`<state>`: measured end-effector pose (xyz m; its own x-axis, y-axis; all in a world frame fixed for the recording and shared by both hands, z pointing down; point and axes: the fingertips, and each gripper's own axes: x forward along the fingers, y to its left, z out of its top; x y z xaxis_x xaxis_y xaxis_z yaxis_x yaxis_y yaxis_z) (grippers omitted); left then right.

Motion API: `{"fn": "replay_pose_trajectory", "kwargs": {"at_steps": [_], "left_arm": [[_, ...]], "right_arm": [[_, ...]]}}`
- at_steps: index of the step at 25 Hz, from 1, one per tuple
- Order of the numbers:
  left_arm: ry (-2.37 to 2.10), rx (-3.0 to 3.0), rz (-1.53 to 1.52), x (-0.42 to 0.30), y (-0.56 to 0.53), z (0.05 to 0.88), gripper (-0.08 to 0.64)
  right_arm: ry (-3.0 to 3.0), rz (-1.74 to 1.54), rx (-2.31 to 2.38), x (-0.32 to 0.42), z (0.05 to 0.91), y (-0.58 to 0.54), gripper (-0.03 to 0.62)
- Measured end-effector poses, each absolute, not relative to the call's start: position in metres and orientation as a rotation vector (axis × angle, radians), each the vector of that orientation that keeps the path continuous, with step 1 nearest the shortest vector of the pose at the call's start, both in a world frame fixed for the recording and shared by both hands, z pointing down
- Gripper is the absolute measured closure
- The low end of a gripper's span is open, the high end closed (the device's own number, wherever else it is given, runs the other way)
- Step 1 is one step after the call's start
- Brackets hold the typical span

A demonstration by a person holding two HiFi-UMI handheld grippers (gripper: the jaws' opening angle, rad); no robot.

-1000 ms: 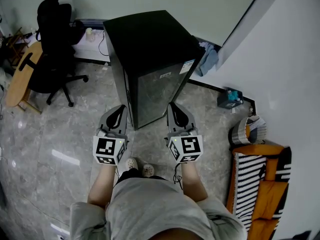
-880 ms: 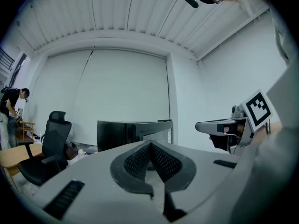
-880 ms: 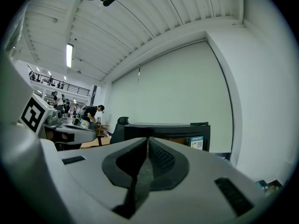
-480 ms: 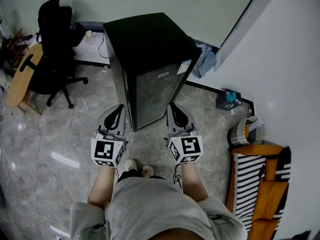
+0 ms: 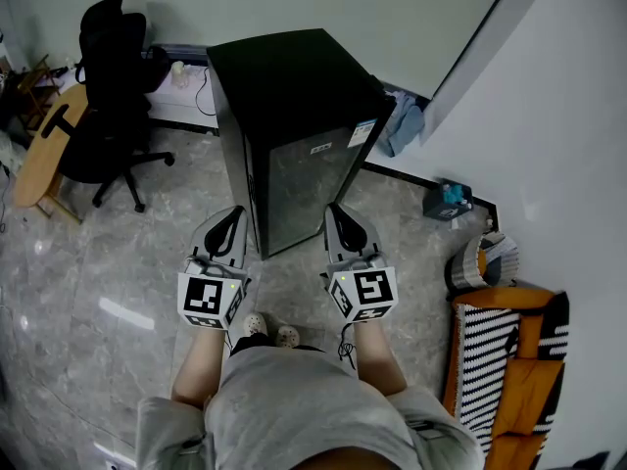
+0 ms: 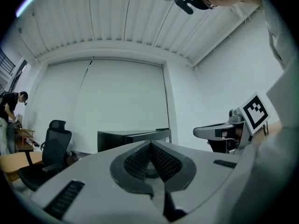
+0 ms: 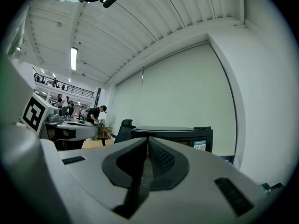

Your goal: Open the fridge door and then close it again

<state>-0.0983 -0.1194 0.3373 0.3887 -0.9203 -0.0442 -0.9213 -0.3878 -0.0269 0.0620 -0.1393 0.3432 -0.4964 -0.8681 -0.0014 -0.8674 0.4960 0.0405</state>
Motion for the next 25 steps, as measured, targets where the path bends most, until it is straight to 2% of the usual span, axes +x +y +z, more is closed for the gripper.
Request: {"fn": "replay_pose_trajectory", "kwargs": {"at_steps": [25], "left_arm": [[1.692, -2.614, 0.024, -0.088, -0.135, 0.345, 0.545]], "right_arm": [[-2.713, -0.058, 1.555, 0.065, 0.344, -0.155, 0.568]]}}
